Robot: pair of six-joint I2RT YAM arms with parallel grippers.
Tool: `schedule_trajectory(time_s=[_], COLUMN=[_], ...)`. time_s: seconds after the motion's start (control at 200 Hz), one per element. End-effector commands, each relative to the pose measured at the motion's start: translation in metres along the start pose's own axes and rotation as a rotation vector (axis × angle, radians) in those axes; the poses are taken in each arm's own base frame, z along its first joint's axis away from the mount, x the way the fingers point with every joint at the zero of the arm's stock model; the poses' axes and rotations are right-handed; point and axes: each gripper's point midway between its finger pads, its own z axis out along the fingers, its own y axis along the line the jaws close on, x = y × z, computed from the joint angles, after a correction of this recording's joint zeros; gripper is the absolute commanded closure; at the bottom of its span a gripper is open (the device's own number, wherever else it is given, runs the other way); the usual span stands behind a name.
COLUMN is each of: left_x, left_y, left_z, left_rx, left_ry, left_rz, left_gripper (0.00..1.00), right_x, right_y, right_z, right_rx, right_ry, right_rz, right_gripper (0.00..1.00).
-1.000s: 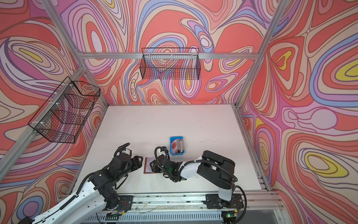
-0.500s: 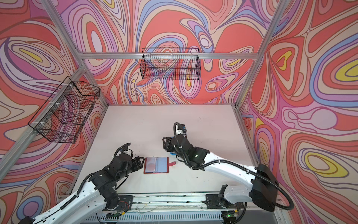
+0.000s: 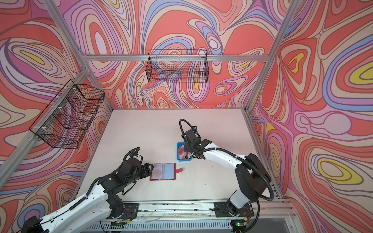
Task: Put the credit cards into the card holder
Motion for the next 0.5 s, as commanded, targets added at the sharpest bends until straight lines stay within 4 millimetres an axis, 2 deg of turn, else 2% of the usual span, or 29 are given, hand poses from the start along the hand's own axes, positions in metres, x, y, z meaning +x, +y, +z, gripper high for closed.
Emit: schedule_trajectory(time_s=[0.0,0.29,0.496], left_x=[-0.003,-0.003,-0.003], left_y=[-0.004,-0.001,0.000], left_z=[0.001,0.001,0.002], left_rx=[0.013,0.004,-0.001], left_ry=[-0.005,-0.014,-0.013], left_rz=[0.003,0.003,0.003], left_gripper=[0.31,0.31,0.31], right_x=[0.002,0.011,0.014], right_y=[-0.001,-0.008,-0.009], right_z=[0.006,0.028,0.036], right_rx=[0.024,0.036,0.033], right_ry=[0.031,0.077,0.096], right_rz=[-0.056,-0.061,-0.054], right_gripper=[0.62,0.72,0.80])
